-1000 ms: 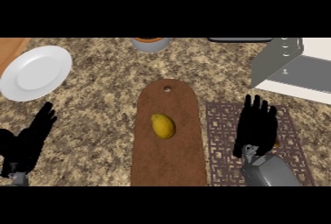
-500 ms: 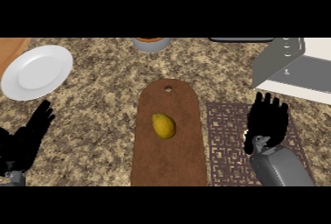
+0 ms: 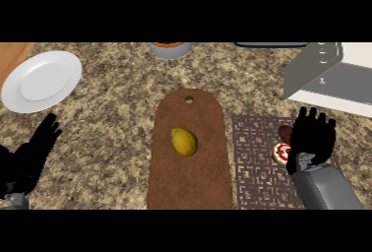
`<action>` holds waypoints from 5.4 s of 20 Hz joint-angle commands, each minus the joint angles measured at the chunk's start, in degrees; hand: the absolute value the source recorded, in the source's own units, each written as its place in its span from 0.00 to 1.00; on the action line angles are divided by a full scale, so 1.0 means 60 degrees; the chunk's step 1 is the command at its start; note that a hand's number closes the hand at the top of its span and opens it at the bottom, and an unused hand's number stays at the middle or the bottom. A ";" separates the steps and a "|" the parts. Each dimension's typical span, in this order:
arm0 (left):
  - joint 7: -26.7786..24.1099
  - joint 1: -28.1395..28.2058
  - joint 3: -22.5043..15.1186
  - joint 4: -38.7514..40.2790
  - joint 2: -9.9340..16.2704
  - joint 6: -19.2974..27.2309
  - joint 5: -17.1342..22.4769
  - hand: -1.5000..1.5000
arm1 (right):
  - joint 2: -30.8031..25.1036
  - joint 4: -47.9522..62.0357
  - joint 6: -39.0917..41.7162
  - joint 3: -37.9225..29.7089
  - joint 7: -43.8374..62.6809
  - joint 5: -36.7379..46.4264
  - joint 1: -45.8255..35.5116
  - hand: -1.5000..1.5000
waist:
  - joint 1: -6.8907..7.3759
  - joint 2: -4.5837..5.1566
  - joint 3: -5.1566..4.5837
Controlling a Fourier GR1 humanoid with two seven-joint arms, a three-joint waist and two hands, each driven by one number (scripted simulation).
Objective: Pick the sweet potato from the placemat and place it in the tiered shelf
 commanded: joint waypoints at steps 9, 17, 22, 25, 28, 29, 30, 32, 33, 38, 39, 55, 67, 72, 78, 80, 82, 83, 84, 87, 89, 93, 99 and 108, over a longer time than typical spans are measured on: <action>-0.0107 -0.0140 0.0279 0.0216 -0.0432 -0.0325 -0.0563 0.50 | 0.0535 0.2164 -0.1180 -0.0563 -0.0490 0.0429 -0.0758 0.00 | 0.0024 0.0009 0.0001; -0.0188 0.0460 0.0664 -0.0179 -0.0383 -0.0742 -0.0367 0.50 | 0.0213 0.1796 -0.1351 -0.0583 -0.1095 0.0401 0.0054 1.00 | 0.0021 0.0000 0.0000; 0.0275 0.0361 0.0650 -0.0595 -0.0412 -0.0798 -0.0354 0.50 | -0.0069 0.1963 -0.1599 -0.0410 -0.1383 0.0815 -0.0140 1.00 | 0.0042 -0.0002 0.0002; 0.0109 -0.0147 0.0639 0.0053 -0.0625 -0.0461 -0.0650 0.50 | -0.0282 0.1594 -0.1625 -0.0279 -0.1509 0.1087 -0.0318 1.00 | 0.0014 0.0005 -0.0001; 0.0283 -0.0317 0.0981 0.0058 -0.0271 -0.0813 -0.0424 0.50 | -0.0217 0.0450 -0.2156 -0.0083 -0.1587 0.1193 0.0461 1.00 | -0.0031 -0.0006 -0.0001; 0.0434 0.0139 0.0644 -0.0547 -0.0523 -0.0593 -0.0687 0.50 | -0.0374 -0.0538 -0.0986 -0.0100 -0.1422 0.1064 0.0137 1.00 | -0.0030 -0.0024 -0.0003; -0.0055 -0.0204 0.0893 0.0363 -0.0407 -0.0751 -0.0553 0.50 | -0.0710 -0.0217 -0.2164 -0.0274 -0.2667 0.0554 0.0370 1.00 | -0.0073 -0.0007 -0.0003; 0.0387 -0.0237 0.0920 -0.0020 -0.0300 -0.0688 -0.0477 0.50 | -0.0650 -0.0641 -0.2954 0.0001 -0.4230 -0.0346 0.0920 1.00 | -0.0150 -0.0036 0.0013; 0.0178 -0.0095 0.0943 0.0082 -0.0349 -0.0580 -0.0584 0.50 | -0.1139 -0.0970 -0.2942 -0.0412 -0.5240 -0.1095 0.0766 1.00 | -0.0214 -0.0052 0.0015; 0.0182 -0.0065 0.0839 -0.0015 -0.0485 -0.0609 -0.0569 0.50 | -0.2029 -0.2069 -0.3085 -0.1620 -0.8006 -0.3546 0.1173 1.00 | -0.0258 -0.0046 0.0014; 0.0230 -0.0119 0.0909 0.0086 -0.0491 -0.0520 -0.0574 0.50 | -0.2162 -0.2743 -0.2943 -0.1850 -0.8298 -0.4034 0.1787 1.00 | -0.0402 -0.0074 0.0009; 0.0671 -0.0284 0.0645 -0.0305 -0.0877 -0.0072 -0.0934 0.50 | -0.3171 -0.5960 0.0869 -0.8704 -0.7475 -1.2225 0.3440 1.00 | -0.0346 -0.0060 -0.0005; 0.0410 -0.0142 0.0752 -0.0364 -0.0714 -0.0608 -0.0850 0.50 | -0.5471 -0.5685 0.0399 -1.0211 -0.5015 -1.2665 0.1742 1.00 | 0.0038 0.0017 -0.0002; 0.0939 -0.0368 0.0903 -0.0721 -0.0614 -0.0622 -0.0744 0.50 | -0.6957 -0.4091 0.0602 -1.0028 -0.4558 -1.3127 0.0690 1.00 | 0.0044 0.0003 -0.0002; 0.0277 -0.0830 0.1207 0.0450 -0.0413 -0.0947 -0.0742 0.50 | -0.7273 -0.3846 0.0125 -0.8972 -0.4323 -1.2336 0.0071 1.00 | 0.0023 0.0015 -0.0006; -0.0142 -0.0349 0.0633 0.0318 -0.1045 -0.0599 -0.1224 0.50 | -0.7866 -0.2022 -0.0392 -0.8380 -0.5358 -1.1335 -0.0490 1.00 | 0.0180 0.0061 -0.0004; -0.0567 -0.0802 0.1051 0.1253 -0.0610 -0.0920 -0.1108 0.50 | -0.7282 -0.2681 -0.0827 -0.7868 -0.5173 -1.0941 -0.0382 1.00 | 0.0060 0.0040 -0.0007; 0.0077 0.0336 0.0653 -0.0578 -0.1179 -0.0518 -0.1183 0.50 | -0.7489 -0.2243 -0.0748 -0.8000 -0.5371 -1.0907 -0.0475 1.00 | 0.0122 0.0012 0.0000; -0.0100 -0.0608 0.1105 0.0469 -0.0560 -0.0985 -0.0900 0.50 | -0.7448 -0.1890 -0.1044 -0.7575 -0.5860 -1.0357 -0.0494 1.00 | 0.0101 0.0037 -0.0002; 0.0098 -0.0796 0.1242 0.0754 -0.0473 -0.1059 -0.0810 0.50 | -0.7580 -0.0609 -0.1398 -0.7216 -0.6427 -1.0076 -0.1051 1.00 | 0.0100 0.0042 -0.0002; 0.0640 -0.0720 0.0469 -0.0064 -0.1149 -0.0478 -0.1342 0.50 | -0.7055 -0.0553 -0.2147 -0.6179 -0.6537 -0.9348 -0.1260 1.00 | 0.0167 0.0053 0.0002; 0.0508 -0.0634 0.0910 -0.0037 -0.0874 -0.0728 -0.1031 0.50 | -0.7429 0.1327 -0.2100 -0.6161 -0.6937 -0.9594 -0.2506 1.00 | 0.0136 0.0028 -0.0001; 0.0600 -0.0362 0.0826 -0.0298 -0.0998 -0.0762 -0.1076 0.50 | -0.7357 0.3011 -0.2314 -0.5215 -0.7206 -0.8953 -0.3664 1.00 | 0.0162 0.0029 -0.0001; 0.0230 -0.0747 0.0900 0.0182 -0.0947 -0.0844 -0.1129 0.50 | -0.7246 0.6558 -0.3644 -0.4664 -0.8916 -0.7602 -0.5054 0.00 | 0.0289 0.0085 0.0004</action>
